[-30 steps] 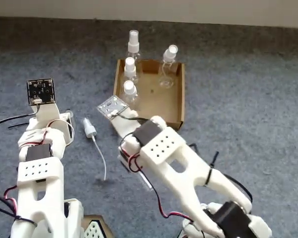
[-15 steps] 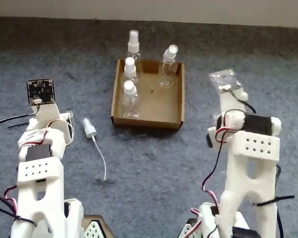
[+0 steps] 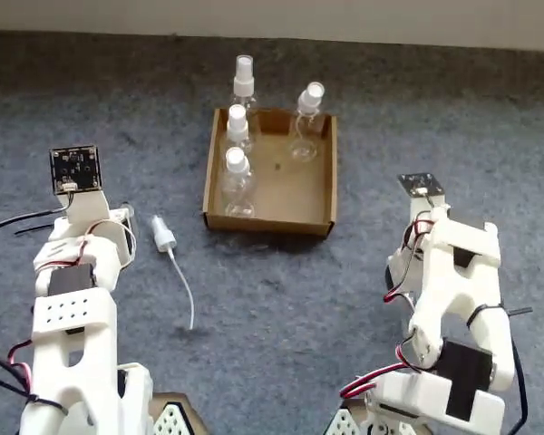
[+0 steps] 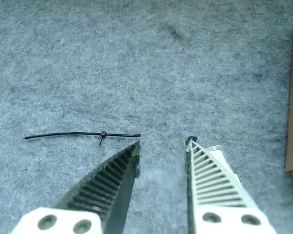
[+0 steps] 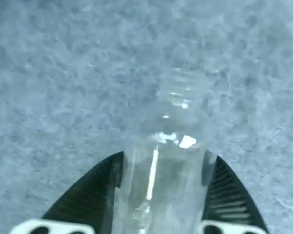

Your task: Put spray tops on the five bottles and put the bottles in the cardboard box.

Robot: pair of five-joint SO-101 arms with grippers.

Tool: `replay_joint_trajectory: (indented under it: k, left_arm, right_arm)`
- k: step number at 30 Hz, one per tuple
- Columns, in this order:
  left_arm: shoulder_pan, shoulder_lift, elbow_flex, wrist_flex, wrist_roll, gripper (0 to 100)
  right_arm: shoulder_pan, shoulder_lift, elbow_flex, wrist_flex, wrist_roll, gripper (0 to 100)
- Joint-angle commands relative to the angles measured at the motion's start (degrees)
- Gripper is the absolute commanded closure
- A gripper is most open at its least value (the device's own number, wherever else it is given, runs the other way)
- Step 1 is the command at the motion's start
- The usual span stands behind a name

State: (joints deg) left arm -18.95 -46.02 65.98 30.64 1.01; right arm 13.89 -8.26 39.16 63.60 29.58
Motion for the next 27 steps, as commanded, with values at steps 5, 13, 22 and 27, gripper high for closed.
replay_joint_trajectory:
  k: [5,13,22,27]
  left_arm:
    - [-0.31,-0.40,-0.48,-1.23,0.26,85]
    - [-0.31,-0.40,-0.48,-1.23,0.26,85]
    - [-0.31,-0.40,-0.48,-1.23,0.26,85]
    - [-0.31,-0.40,-0.48,-1.23,0.26,85]
  right_arm:
    - [0.57,-0.22,-2.77,-0.40,0.26,72.4]
    - [0.48,0.31,-11.47,4.88,0.26,72.1]
    - [-0.48,3.47,-15.43,5.93,0.53,72.1]
    - [-0.04,11.65,-15.78,6.02,0.53,72.1]
